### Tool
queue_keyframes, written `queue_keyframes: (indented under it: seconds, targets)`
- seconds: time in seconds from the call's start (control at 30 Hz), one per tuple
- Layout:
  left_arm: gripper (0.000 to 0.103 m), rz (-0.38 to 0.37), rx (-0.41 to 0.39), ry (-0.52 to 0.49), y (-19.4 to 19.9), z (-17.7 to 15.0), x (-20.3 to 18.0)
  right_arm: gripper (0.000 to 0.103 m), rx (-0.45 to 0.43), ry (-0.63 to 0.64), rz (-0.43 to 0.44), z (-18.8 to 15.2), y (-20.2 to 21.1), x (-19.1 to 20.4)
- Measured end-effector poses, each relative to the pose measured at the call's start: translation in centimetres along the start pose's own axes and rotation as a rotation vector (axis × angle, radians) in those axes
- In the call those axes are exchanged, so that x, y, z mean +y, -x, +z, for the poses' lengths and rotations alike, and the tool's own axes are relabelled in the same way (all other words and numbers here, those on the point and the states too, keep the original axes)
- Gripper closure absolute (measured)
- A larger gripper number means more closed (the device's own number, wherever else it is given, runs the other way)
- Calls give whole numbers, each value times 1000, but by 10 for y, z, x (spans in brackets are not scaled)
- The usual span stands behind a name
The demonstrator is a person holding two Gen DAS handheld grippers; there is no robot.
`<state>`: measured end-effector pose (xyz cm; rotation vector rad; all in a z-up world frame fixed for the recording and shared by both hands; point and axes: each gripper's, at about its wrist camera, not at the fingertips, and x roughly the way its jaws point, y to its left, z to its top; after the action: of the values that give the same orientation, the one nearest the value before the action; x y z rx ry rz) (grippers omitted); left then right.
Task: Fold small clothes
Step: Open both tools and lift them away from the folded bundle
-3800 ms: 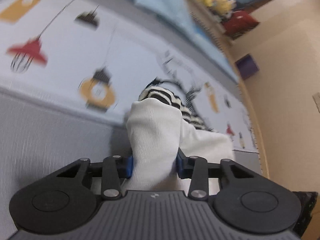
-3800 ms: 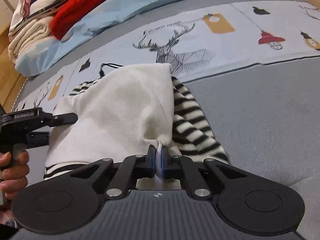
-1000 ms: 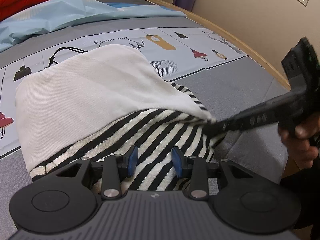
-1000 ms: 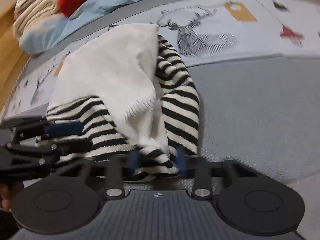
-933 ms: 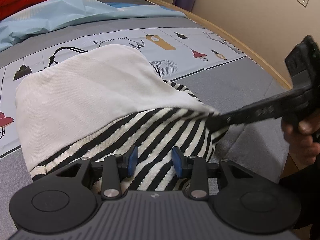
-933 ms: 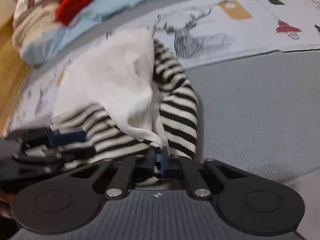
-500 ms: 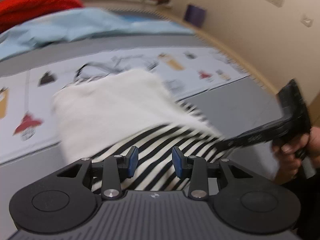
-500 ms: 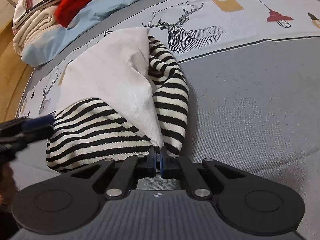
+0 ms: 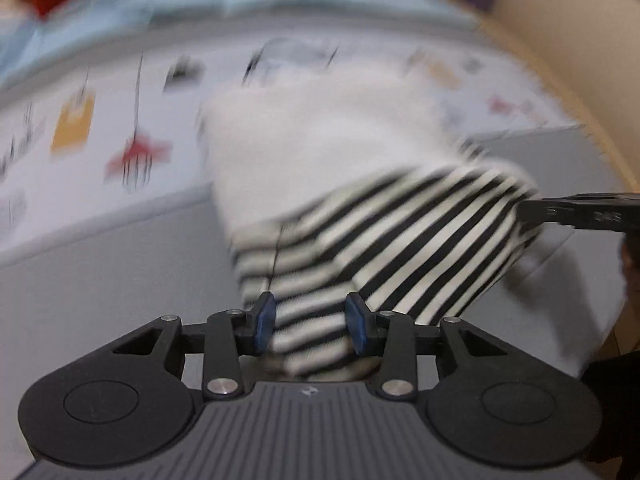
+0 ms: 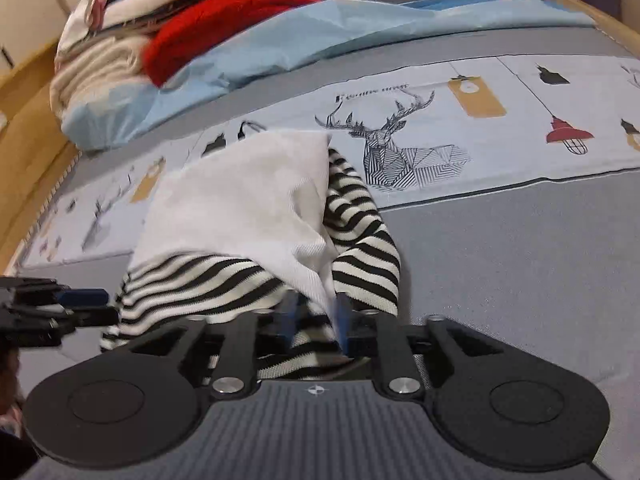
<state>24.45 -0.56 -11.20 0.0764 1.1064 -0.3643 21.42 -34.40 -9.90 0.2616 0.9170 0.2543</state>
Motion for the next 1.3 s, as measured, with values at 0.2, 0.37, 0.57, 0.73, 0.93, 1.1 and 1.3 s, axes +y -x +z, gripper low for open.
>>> queue_keyframes:
  seconds: [0.2,0.37,0.57,0.73,0.93,1.1,1.3]
  targets:
    - [54,52,-38,45,16,-3,-8,72,247,38,-136,-16,-46,-2]
    - [10,152,-177,184,75,-18,-16,71,98,49,-139,-11,-5,10]
    - [10,219,-254,208,127,-45,-46,43,-158,96,-150,-23,78,39]
    - [9,234,-314,196,153,-71,-72,35,-278,137,-156,-54,128,56]
    - [7,219,-343,194,178,-85,-93,29,-390,99,-147,-79,168,75]
    - [0,228,-397,175,182,-98,-102,22,-407,43,-140,-88,174,76]
    - [0,177,-414,265,166,-126,-97,19,-378,92,-161,-99,167,94]
